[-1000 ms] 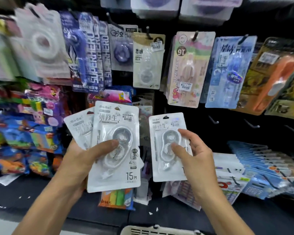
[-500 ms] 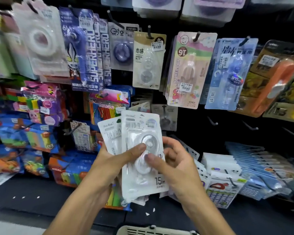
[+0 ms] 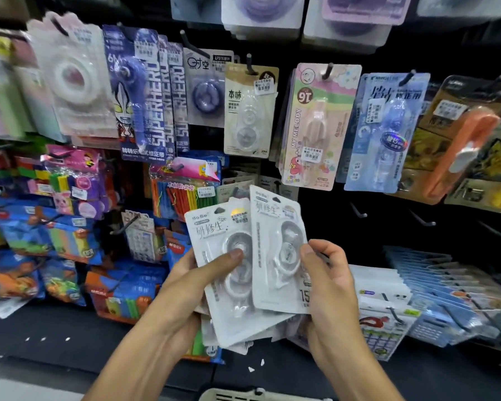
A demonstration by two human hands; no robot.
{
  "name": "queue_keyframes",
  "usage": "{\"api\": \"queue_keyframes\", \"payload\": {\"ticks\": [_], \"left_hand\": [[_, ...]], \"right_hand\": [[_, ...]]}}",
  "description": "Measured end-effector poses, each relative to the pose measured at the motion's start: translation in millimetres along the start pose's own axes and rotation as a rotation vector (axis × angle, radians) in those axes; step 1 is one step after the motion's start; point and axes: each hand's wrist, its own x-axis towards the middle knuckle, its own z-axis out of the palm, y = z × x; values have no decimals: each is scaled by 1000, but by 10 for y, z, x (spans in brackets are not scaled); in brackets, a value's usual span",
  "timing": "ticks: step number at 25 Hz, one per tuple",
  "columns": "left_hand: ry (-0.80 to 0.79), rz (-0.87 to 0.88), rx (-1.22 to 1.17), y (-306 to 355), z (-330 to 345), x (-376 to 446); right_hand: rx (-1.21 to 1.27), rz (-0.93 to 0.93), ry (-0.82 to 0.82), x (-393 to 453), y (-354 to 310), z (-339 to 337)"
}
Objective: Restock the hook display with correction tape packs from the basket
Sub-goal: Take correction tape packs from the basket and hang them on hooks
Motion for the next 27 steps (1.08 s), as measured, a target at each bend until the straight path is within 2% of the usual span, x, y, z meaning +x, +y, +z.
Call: {"api": "queue_keyframes", "payload": {"ticks": [2,4,6,8,12,14,16,17,19,22,24,27], "left_hand": [[72,69,59,58,-83,-11],[124,155,65,135,-194,-20],[119,203,18,185,-262,-43],[100,220,12,190,-260,-61],[90,182,46,110,-211,-54],[90,159,58,64,-178,-21],[71,140,51,16,-141,4],[48,127,40,-4,-120,9],[7,98,15,-16,-101,7],[21,106,-8,32,-148,-5],[74,124,-37,80,-217,-5],[131,182,-89,152,-307,-10]], "right_hand": [[-180,-89,69,52,9,-113],[-374,-184,66,91,-3,-186],[-572,-239,66,143,12,-184],[-662,-251,116,223,28,-112],[-629,-97,50,286,53,67],[-508,-89,-129,139,79,101],[-260,82,-387,-29,125,142],[-206,130,-440,-74,153,147],[-91,132,-371,-75,137,163],[14,79,-141,17,-14,132],[-76,53,-37,53,-93,31],[-206,28,28,42,-110,-135]]}}
